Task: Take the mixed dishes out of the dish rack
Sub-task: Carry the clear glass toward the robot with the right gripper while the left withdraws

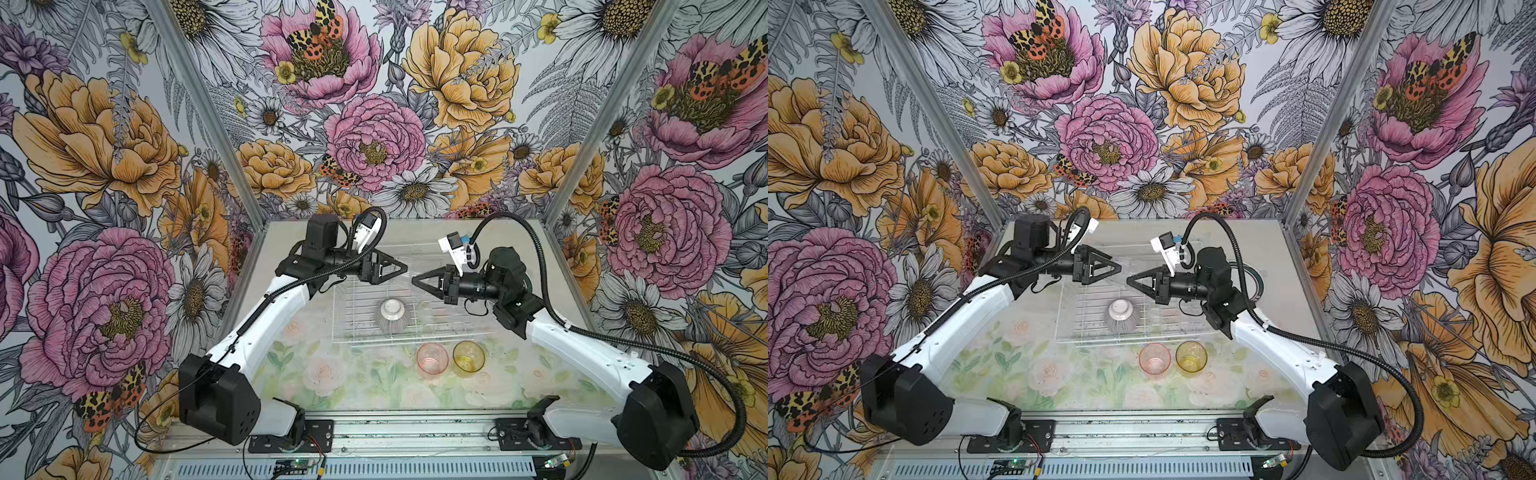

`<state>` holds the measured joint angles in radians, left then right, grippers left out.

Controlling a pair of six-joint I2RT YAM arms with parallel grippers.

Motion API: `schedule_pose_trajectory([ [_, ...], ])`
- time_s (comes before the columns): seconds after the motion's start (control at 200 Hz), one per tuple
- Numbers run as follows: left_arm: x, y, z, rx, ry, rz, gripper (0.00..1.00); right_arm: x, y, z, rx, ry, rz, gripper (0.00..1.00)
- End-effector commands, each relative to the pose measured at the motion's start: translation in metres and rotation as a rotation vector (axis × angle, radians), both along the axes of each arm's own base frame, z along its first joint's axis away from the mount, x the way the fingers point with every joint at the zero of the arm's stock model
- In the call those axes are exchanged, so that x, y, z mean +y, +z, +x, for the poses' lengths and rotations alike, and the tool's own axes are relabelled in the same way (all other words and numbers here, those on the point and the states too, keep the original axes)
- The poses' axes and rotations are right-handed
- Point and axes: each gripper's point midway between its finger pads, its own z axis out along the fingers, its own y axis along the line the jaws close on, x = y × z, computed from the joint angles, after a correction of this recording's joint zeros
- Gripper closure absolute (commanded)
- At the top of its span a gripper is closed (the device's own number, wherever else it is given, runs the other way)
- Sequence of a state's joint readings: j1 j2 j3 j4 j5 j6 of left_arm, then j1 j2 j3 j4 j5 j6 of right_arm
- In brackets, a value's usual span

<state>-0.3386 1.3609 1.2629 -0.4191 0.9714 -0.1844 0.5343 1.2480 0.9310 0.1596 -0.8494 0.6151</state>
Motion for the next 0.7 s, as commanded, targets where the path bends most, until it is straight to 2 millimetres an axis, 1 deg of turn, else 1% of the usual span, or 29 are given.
schedule_pose_trajectory([
  [0.0,0.029,0.010,0.019,-0.100,0.213,0.086,0.03,-0.009,-0.006,-0.005,-0.073,-0.059,-0.181,1.00],
  [0.025,0.035,0.009,0.022,-0.108,0.256,0.111,0.03,-0.010,-0.006,-0.007,-0.079,-0.059,-0.199,1.00],
  [0.03,0.036,0.009,0.023,-0.110,0.264,0.116,0.03,-0.009,-0.003,-0.008,-0.089,-0.059,-0.197,1.00],
  [0.08,0.050,0.006,0.029,-0.126,0.350,0.169,0.03,-0.009,-0.004,-0.011,-0.100,-0.065,-0.244,1.00],
  [0.175,0.076,-0.001,0.040,-0.148,0.495,0.264,0.02,-0.004,-0.015,-0.024,-0.136,-0.066,-0.406,1.00],
  [0.245,0.091,-0.009,0.046,-0.145,0.562,0.333,0.02,0.003,-0.027,-0.040,-0.168,-0.022,-0.542,1.00],
  [0.26,0.093,-0.011,0.046,-0.142,0.569,0.343,0.02,0.002,-0.030,-0.041,-0.170,-0.021,-0.569,1.00],
  [0.285,0.098,-0.015,0.048,-0.138,0.586,0.365,0.01,0.009,-0.034,-0.054,-0.189,0.023,-0.610,1.00],
  [0.32,0.104,-0.020,0.051,-0.130,0.609,0.394,0.01,0.011,-0.041,-0.064,-0.205,0.056,-0.674,1.00],
  [0.405,0.114,-0.029,0.055,-0.110,0.632,0.432,0.01,0.013,-0.059,-0.086,-0.241,0.134,-0.834,1.00],
  [0.49,0.118,-0.035,0.056,-0.096,0.640,0.439,0.01,0.015,-0.081,-0.107,-0.249,0.232,-0.981,1.00],
  [0.616,0.121,-0.039,0.059,-0.080,0.640,0.439,0.01,0.029,-0.107,-0.144,-0.251,0.420,-1.112,1.00],
  [0.696,0.121,-0.039,0.060,-0.079,0.636,0.436,0.01,0.033,-0.125,-0.155,-0.246,0.491,-1.190,1.00],
])
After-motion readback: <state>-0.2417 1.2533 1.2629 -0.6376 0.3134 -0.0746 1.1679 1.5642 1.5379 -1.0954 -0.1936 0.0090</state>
